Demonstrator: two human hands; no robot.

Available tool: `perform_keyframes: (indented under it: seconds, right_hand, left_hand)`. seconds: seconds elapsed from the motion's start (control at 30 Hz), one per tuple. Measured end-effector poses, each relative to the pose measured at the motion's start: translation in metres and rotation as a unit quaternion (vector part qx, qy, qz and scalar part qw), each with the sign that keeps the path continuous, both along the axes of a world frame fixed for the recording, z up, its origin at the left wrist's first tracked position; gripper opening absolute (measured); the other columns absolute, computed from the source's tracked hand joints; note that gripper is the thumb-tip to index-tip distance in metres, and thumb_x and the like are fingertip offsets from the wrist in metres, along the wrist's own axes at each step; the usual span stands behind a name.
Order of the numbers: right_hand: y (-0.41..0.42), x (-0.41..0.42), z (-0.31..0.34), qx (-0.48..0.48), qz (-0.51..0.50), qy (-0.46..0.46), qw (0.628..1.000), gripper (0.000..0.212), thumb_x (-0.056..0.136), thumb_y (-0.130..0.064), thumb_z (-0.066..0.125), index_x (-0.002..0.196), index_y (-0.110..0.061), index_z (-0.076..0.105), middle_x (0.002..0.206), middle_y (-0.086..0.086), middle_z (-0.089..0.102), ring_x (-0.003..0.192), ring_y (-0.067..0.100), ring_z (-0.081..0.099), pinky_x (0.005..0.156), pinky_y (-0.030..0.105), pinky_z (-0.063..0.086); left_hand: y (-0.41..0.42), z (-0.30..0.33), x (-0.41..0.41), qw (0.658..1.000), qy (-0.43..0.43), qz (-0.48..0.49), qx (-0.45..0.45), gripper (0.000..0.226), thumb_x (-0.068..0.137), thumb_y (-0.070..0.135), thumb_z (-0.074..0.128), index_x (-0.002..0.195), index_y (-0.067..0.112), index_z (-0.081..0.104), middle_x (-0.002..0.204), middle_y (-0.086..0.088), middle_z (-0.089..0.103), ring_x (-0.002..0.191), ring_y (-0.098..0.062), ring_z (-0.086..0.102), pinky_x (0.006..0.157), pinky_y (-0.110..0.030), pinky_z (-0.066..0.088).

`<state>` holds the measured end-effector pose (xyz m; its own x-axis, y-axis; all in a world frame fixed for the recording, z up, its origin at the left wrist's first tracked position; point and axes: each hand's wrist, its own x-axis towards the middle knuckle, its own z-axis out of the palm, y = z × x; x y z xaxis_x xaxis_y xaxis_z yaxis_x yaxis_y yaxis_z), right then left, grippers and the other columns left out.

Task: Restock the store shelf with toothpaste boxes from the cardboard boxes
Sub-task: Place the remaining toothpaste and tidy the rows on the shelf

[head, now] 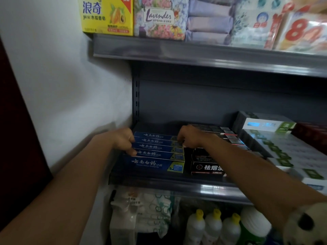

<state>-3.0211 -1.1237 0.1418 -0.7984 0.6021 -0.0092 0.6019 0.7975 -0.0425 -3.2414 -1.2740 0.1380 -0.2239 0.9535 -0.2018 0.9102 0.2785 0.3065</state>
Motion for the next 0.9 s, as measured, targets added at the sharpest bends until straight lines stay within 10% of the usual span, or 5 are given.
perform_keyframes:
  seconds: [0.23, 0.43, 0.7, 0.9]
  right_hand:
    - [-0.001, 0.03, 0.026, 0.067, 0.01, 0.01, 0.998, 0.033, 0.077, 0.003, 0.057, 0.105, -0.009, 0.071, 0.111, 0.008, 0.068, 0.104, 0.026, 0.061, 0.088, 0.03, 0.049]
    - [-0.008, 0.094, 0.043, 0.091, -0.015, 0.005, 0.996, 0.029, 0.082, -0.004, 0.056, 0.105, -0.012, 0.072, 0.11, 0.011, 0.068, 0.103, 0.029, 0.061, 0.088, 0.036, 0.05]
    - [0.0, 0.186, 0.038, 0.097, -0.085, -0.011, 0.992, 0.029, 0.088, -0.008, 0.056, 0.112, -0.018, 0.068, 0.118, 0.006, 0.06, 0.112, 0.025, 0.053, 0.09, 0.033, 0.043]
    - [0.027, 0.224, 0.02, 0.083, -0.117, -0.026, 0.989, 0.024, 0.086, -0.01, 0.06, 0.107, -0.02, 0.067, 0.119, 0.005, 0.058, 0.112, 0.024, 0.053, 0.088, 0.033, 0.043]
  left_hand:
    - [0.002, 0.027, 0.03, 0.99, 0.121, -0.008, 0.077, 0.028, 0.085, 0.026, 0.071, 0.106, 0.007, 0.068, 0.092, -0.003, 0.063, 0.087, -0.018, 0.058, 0.077, -0.028, 0.044]
    - [0.029, 0.037, 0.103, 0.983, 0.055, -0.05, 0.165, 0.046, 0.083, 0.018, 0.074, 0.126, 0.013, 0.061, 0.128, -0.008, 0.061, 0.114, -0.022, 0.06, 0.099, -0.038, 0.049]
    - [0.061, 0.026, 0.185, 0.982, 0.078, -0.076, 0.154, 0.008, 0.083, 0.009, 0.067, 0.084, 0.015, 0.072, 0.093, -0.003, 0.065, 0.091, -0.022, 0.064, 0.077, -0.029, 0.05]
    - [0.083, 0.016, 0.211, 0.988, 0.093, -0.028, 0.124, 0.029, 0.083, 0.003, 0.058, 0.061, 0.02, 0.05, 0.09, -0.006, 0.058, 0.085, -0.024, 0.06, 0.071, -0.031, 0.049]
